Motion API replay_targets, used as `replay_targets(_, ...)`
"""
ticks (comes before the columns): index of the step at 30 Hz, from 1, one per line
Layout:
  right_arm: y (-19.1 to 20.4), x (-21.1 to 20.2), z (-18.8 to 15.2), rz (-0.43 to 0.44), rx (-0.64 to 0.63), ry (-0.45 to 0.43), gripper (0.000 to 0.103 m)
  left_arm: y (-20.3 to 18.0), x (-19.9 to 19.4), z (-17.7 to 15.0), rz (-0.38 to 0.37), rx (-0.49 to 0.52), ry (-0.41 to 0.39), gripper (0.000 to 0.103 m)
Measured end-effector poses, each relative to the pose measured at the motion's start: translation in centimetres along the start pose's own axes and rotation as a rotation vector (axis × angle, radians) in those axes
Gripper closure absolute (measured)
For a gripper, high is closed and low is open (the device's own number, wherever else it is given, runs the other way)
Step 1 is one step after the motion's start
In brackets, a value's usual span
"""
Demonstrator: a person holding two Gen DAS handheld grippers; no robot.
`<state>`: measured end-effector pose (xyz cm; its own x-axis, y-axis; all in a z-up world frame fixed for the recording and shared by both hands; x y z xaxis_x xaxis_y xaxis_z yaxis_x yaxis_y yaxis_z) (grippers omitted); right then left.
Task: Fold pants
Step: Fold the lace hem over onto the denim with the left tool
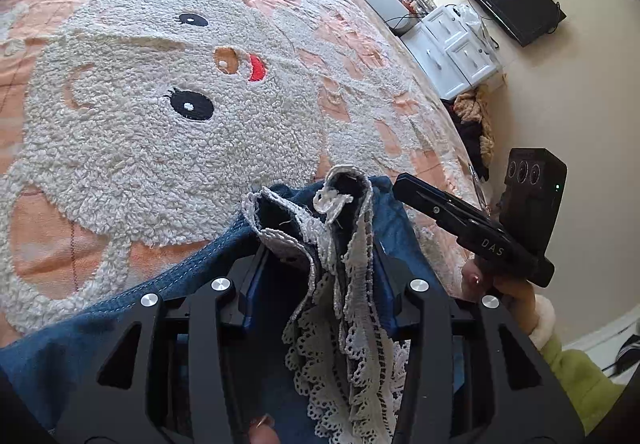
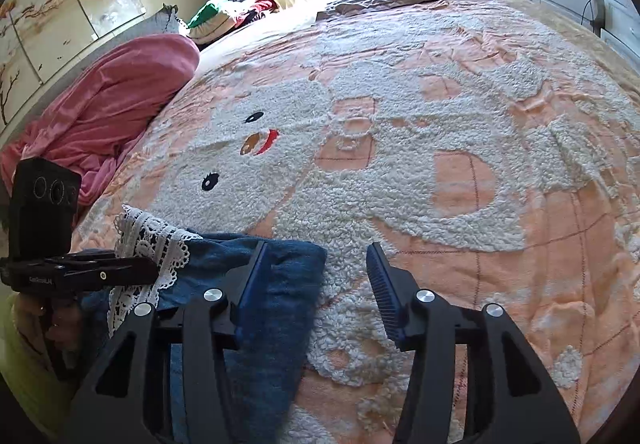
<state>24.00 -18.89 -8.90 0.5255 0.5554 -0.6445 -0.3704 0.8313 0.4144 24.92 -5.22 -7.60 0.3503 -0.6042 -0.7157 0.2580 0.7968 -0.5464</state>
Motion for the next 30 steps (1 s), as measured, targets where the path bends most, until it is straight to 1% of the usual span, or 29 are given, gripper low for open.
replay_targets(2, 0.2, -0.4, -0.1, 0.009, -0.002, -0.006, 0.052, 0.3, -0.5, -0.2, 0.036, -0.002, -0.001, 0.068)
replay_targets(3, 0.3, -0.5, -0.1, 0.006, -0.004, -0.011, 0.049, 0.6, -0.9, -0.2, 0.069, -0.01, -0.011, 0.069)
replay_targets(4, 0.5, -0.8, -0.2, 0.008, -0.012, -0.016, 0.049, 0.7, -1.2, -0.2, 0.081, -0.014, -0.023, 0.069)
replay_targets(5, 0.9, -1.1, -0.2, 0.012, -0.024, -0.023, 0.049, 0.7, -1.4, -0.1, 0.076, -0.017, -0.028, 0.068)
replay_targets(6, 1.3, -1.5, -0.2, 0.014, -0.038, -0.03, 0.049, 0.7, -1.3, -0.2, 0.065, -0.028, -0.025, 0.06)
replay_targets(8, 2.1, -2.3, -0.3, 0.012, -0.074, -0.042, 0.047, 1.1, -1.1, -0.6, 0.052, -0.061, 0.003, 0.036)
replay_targets(11, 3.6, -3.8, -0.9, 0.021, -0.125, -0.068, 0.044, 0.5, -2.0, -1.5, 0.032, -0.057, -0.017, 0.036)
replay_targets(13, 4.5, -4.7, -1.8, 0.034, -0.155, -0.074, 0.04, 0.0, -3.1, -2.2, 0.018, -0.062, -0.035, 0.036)
replay_targets(17, 5.8, -6.0, -3.5, 0.065, -0.182, -0.063, 0.04, -1.8, -5.1, -4.7, -0.021, -0.056, -0.054, 0.036)
replay_targets(22, 7.3, -7.3, -5.1, 0.1, -0.22, -0.057, 0.038, -2.9, -5.9, -9.4, 0.0, -0.079, -0.027, 0.036)
replay_targets(25, 8.6, -7.6, -6.0, 0.122, -0.262, -0.048, 0.037, -3.7, -5.7, -11.4, 0.031, -0.059, -0.006, 0.036)
replay_targets(28, 9.4, -7.5, -6.9, 0.133, -0.282, -0.031, 0.037, -4.6, -5.2, -12.8, 0.034, -0.035, 0.021, 0.041)
replay_targets(29, 9.6, -7.4, -7.3, 0.139, -0.285, -0.021, 0.037, -4.8, -4.9, -13.1, 0.049, -0.026, 0.022, 0.045)
replay_targets(30, 9.7, -7.4, -7.5, 0.14, -0.288, -0.018, 0.037, -4.9, -4.6, -13.1, 0.068, -0.022, 0.023, 0.047)
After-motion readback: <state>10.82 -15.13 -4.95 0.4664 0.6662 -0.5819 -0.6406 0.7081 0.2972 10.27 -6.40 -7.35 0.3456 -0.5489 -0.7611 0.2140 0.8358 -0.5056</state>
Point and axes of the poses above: each gripper's, at about its wrist camera, not at the fingertips, and x roughly the way its jaws point, y to its left, z to its top, the point moved 7 cm from there along x, roughly the way its jaws point, and after that the axes turned 6 degrees about z, right-handed, at the moved point
